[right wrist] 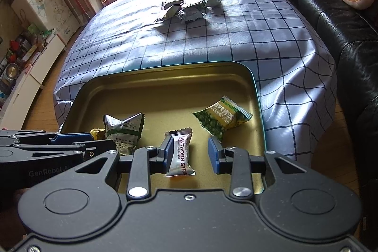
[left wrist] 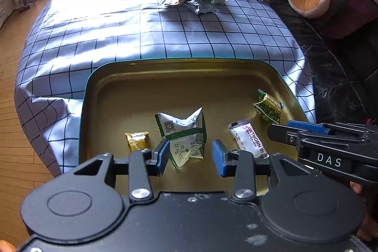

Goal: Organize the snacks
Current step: 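Lift both open grippers out of the tray and move back to the pile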

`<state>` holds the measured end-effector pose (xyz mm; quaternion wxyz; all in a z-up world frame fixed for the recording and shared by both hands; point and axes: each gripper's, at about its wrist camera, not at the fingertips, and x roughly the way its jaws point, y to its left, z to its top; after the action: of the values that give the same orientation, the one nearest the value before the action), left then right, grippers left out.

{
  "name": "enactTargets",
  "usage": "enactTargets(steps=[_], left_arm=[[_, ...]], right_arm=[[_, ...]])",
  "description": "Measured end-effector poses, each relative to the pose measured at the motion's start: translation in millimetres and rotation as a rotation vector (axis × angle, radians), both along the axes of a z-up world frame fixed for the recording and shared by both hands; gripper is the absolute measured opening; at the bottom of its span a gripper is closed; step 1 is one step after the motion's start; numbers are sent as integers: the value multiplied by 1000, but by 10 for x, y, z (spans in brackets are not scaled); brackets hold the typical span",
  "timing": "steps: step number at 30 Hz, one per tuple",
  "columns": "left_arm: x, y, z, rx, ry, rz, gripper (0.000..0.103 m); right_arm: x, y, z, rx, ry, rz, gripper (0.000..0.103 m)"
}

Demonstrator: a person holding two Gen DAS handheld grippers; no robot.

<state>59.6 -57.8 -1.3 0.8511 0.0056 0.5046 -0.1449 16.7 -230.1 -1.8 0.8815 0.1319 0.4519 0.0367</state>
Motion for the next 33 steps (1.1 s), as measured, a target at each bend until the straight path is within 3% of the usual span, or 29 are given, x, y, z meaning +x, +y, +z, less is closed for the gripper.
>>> enactTargets(steps=[33], left_arm=[[738,-48,-92,53,-18,17,40]], right_arm=[[625,3,-90,-12,49,48,43]])
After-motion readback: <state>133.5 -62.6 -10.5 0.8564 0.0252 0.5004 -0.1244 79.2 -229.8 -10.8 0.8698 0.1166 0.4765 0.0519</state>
